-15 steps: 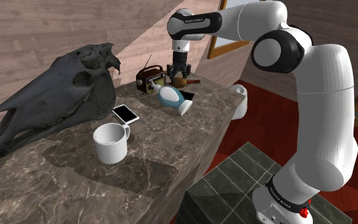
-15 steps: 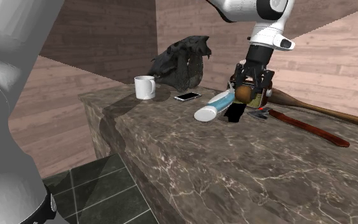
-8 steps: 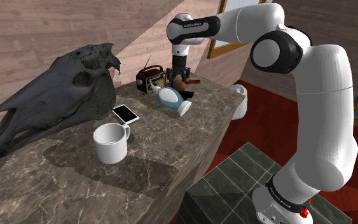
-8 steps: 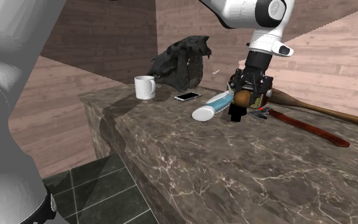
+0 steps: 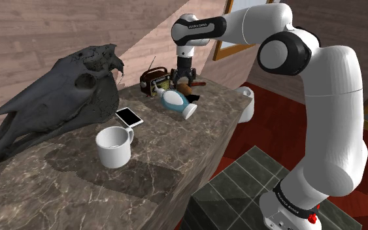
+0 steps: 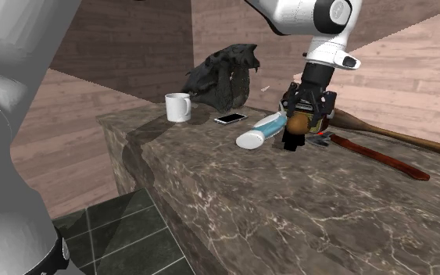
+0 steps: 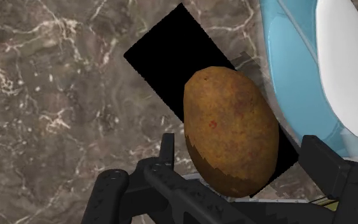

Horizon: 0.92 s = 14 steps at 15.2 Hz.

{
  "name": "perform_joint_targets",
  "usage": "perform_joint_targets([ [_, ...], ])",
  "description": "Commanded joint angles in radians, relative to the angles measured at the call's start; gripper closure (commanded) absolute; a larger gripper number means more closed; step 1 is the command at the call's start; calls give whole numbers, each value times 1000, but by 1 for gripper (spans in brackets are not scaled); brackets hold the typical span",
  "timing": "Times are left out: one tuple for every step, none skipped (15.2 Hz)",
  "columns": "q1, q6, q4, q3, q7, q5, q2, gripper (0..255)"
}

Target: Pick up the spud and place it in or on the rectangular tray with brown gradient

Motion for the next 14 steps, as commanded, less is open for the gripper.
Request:
perform_joint_targets([
  [0, 0, 0, 0, 0, 0, 0, 0],
  [0, 0, 0, 0, 0, 0, 0, 0],
  [-2, -37, 43, 0, 1, 0, 6, 0],
  [-4, -75, 90, -1, 2, -1, 15, 0],
  [-7, -115, 142, -1, 4, -1, 26, 0],
  [-9, -148, 186, -1, 5, -1, 38, 0],
  [-9, -148, 186, -1, 5, -1, 38, 0],
  [-9, -148, 186, -1, 5, -1, 38, 0],
  [-9, -148, 186, -1, 5, -1, 38, 0],
  [-9, -148, 186, -1, 5, -1, 38, 0],
  [-9, -148, 186, -1, 5, -1, 38, 0],
  [-9, -148, 186, -1, 5, -1, 38, 0],
  [-9, -148, 186, -1, 5, -1, 38, 0],
  [-9, -148, 186, -1, 5, -1, 38, 0],
])
